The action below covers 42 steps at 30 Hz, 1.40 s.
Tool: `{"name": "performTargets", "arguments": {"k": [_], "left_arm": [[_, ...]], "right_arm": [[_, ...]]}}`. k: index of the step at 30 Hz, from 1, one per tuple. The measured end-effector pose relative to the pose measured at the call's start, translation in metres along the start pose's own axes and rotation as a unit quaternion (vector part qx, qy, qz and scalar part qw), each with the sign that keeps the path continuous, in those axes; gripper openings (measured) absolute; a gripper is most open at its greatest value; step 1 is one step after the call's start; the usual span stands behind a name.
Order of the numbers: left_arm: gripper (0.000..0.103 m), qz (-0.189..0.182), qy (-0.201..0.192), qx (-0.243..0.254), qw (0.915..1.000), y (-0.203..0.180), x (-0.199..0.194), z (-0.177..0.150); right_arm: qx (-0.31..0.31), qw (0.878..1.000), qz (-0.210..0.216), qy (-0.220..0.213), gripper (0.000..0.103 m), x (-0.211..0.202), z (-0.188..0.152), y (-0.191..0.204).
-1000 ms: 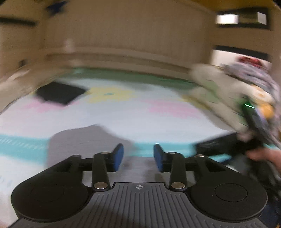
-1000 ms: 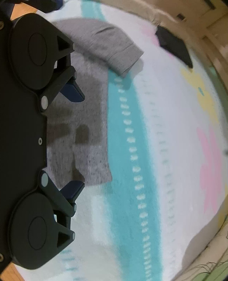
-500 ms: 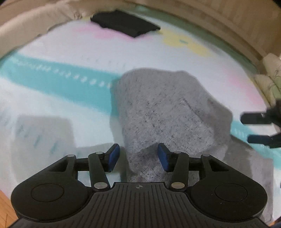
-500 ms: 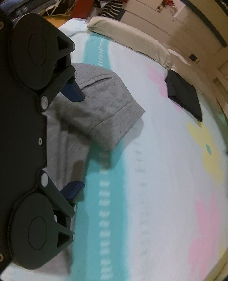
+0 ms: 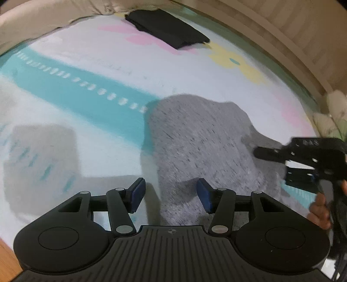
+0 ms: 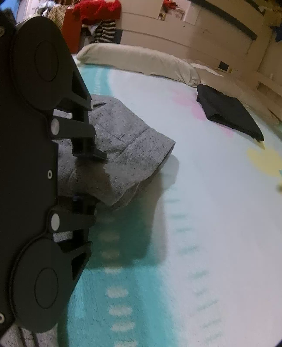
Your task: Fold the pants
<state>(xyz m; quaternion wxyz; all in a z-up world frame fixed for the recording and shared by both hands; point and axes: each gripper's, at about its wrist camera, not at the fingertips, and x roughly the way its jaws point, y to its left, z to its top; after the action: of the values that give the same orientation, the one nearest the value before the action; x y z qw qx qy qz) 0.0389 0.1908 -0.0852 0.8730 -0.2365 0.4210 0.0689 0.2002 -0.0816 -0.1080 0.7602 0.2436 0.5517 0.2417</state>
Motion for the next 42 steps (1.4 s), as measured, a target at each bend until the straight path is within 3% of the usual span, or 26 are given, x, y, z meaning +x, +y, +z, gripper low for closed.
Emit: {"name": "performTargets", "arguments": {"k": [4,8,13,19,21,24,27,30,33,34,37,38,40,42], "left_arm": [[0.051,0.011,-0.022,-0.018,0.9995,0.008,-0.011,0.006],[0.051,0.019,-0.040,-0.028,0.9986,0.013,-0.024,0.010],[0.051,0.000,-0.048,-0.020,0.9987,0.005,-0.033,0.012],[0.051,-0.032,-0.037,0.040,0.9980,-0.029,-0.031,0.005],[0.051,-0.040,-0.028,0.069,0.9964,-0.043,-0.028,0.000],[0.051,-0.054,-0.015,0.119,0.9913,-0.065,-0.026,-0.011],[0.051,-0.074,-0.003,0.176,0.9815,-0.084,-0.024,-0.026],[0.065,-0.090,0.014,0.234,0.9679,-0.102,-0.017,-0.048],[0.069,-0.041,0.055,0.328,0.9421,-0.120,0.005,-0.080],[0.072,-0.033,0.040,0.340,0.9389,-0.121,0.006,-0.088],[0.071,-0.042,0.023,0.344,0.9376,-0.121,-0.003,-0.088],[0.071,-0.050,0.012,0.334,0.9412,-0.118,-0.009,-0.084],[0.071,-0.052,-0.023,0.302,0.9515,-0.108,-0.018,-0.074],[0.071,-0.041,-0.039,0.276,0.9596,-0.099,-0.019,-0.061]], "right_arm": [[-0.039,0.999,-0.005,-0.035,0.030,-0.027,-0.009,0.027],[-0.100,0.992,0.013,-0.073,0.028,-0.082,-0.023,0.077],[-0.130,0.980,-0.026,-0.146,0.027,-0.169,-0.066,0.103],[-0.035,0.974,-0.123,-0.186,0.028,-0.228,-0.105,0.039],[0.002,0.973,-0.157,-0.169,0.028,-0.223,-0.112,0.003],[0.035,0.971,-0.211,-0.106,0.028,-0.191,-0.117,-0.045],[0.066,0.972,-0.212,-0.072,0.032,-0.174,-0.121,-0.079],[0.070,0.973,-0.204,-0.077,0.046,-0.186,-0.119,-0.084],[0.047,0.972,-0.219,-0.072,0.055,-0.193,-0.118,-0.084],[0.045,0.971,-0.226,-0.072,0.061,-0.194,-0.118,-0.087],[0.036,0.969,-0.229,-0.090,0.068,-0.194,-0.122,-0.086],[0.032,0.967,-0.230,-0.104,0.070,-0.197,-0.123,-0.085],[0.024,0.965,-0.228,-0.127,0.090,-0.199,-0.122,-0.085],[0.014,0.966,-0.220,-0.137,0.095,-0.200,-0.118,-0.088]]}}
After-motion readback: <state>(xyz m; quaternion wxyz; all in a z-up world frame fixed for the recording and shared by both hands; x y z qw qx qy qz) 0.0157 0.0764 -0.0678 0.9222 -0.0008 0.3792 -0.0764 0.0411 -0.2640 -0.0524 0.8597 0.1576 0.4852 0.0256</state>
